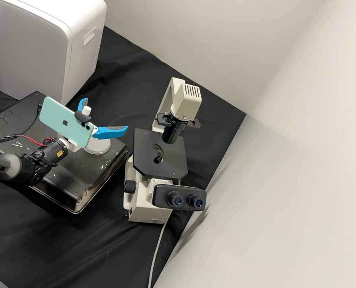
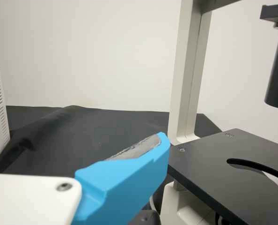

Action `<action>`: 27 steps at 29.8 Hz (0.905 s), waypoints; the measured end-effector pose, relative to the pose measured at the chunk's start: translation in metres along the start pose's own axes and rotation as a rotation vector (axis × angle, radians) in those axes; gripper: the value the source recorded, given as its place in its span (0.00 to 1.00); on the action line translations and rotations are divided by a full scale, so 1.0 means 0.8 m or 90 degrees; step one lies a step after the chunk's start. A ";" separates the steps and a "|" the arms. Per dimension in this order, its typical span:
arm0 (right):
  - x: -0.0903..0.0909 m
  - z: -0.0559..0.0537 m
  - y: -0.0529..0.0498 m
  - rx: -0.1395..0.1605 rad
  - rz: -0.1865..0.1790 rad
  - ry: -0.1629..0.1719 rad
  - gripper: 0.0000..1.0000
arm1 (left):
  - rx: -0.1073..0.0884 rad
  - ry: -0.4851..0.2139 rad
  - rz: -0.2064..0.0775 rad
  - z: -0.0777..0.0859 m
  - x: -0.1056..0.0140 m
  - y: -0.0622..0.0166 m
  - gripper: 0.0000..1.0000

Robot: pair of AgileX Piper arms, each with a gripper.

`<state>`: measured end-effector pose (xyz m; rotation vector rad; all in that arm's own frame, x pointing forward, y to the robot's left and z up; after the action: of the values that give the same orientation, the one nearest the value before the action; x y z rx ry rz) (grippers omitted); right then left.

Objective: Place the petri dish on the microscope

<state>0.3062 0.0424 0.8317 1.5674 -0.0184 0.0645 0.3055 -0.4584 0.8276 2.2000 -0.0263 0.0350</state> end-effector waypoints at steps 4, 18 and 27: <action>0.000 0.000 0.000 0.000 0.000 0.000 1.00 | 0.000 0.000 0.000 0.000 0.000 0.0000 1.00; 0.000 0.000 0.000 0.000 0.000 0.000 1.00 | 0.000 0.001 -0.014 -0.001 -0.008 -0.0069 1.00; 0.000 0.000 0.000 0.000 0.000 0.000 1.00 | 0.005 -0.021 -0.032 0.007 -0.038 -0.0231 1.00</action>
<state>0.3062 0.0424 0.8317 1.5674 -0.0184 0.0645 0.2759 -0.4522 0.8082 2.2086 0.0106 -0.0300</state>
